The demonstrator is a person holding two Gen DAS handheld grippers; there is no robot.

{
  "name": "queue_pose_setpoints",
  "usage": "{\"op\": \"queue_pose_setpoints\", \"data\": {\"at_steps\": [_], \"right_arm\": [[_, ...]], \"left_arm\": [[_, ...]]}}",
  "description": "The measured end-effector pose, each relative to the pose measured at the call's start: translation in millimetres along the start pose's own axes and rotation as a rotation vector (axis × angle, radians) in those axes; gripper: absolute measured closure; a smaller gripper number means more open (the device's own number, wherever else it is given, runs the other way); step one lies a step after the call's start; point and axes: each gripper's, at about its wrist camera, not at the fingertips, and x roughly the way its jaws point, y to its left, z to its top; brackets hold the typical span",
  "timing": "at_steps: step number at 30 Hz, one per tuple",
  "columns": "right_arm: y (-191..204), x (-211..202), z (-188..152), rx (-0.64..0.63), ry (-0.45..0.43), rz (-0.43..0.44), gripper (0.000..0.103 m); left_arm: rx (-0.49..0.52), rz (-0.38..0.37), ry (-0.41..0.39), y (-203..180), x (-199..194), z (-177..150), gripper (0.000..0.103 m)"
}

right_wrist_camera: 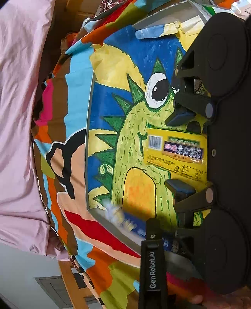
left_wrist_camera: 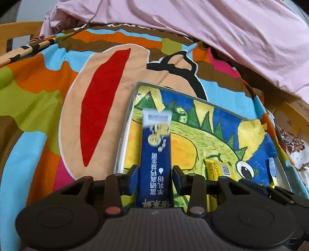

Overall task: Organize snacks
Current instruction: 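Carry the blue stick with the left tool while the right tool carries the yellow pack into the tray, then open both tools to release the snacks in the tray and lift away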

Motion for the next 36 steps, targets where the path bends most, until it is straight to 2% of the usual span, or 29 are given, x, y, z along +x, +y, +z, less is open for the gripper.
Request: {"op": "queue_pose_setpoints", "data": {"at_steps": [6, 7, 11, 13, 17, 24, 31, 36], "right_arm": [[-1, -22, 3, -0.021, -0.045, -0.026, 0.02], [-2, -28, 4, -0.018, -0.059, -0.027, 0.017], [-8, -58, 11, 0.01, -0.131, -0.015, 0.005], [-10, -74, 14, 0.02, -0.169, -0.004, 0.001], [-12, -107, 16, 0.025, -0.227, 0.006, 0.001], [-21, -165, 4, 0.074, -0.284, 0.006, 0.001], [-26, -215, -18, 0.067, -0.298, -0.017, 0.001], [-28, -250, -38, 0.055, -0.296, -0.025, 0.001]], "left_arm": [[-0.046, -0.005, -0.002, 2, -15, 4, 0.046], [-0.057, 0.0, -0.014, 3, -21, 6, 0.04], [-0.059, 0.027, -0.087, 1, -50, 13, 0.023], [-0.049, 0.058, -0.141, -1, -71, 14, 0.018], [-0.015, 0.111, -0.22, -7, -107, 13, 0.005], [0.013, 0.177, -0.296, -24, -160, -4, 0.001], [0.064, 0.174, -0.308, -39, -207, -41, 0.001], [0.12, 0.236, -0.312, -51, -240, -69, 0.0]]}}
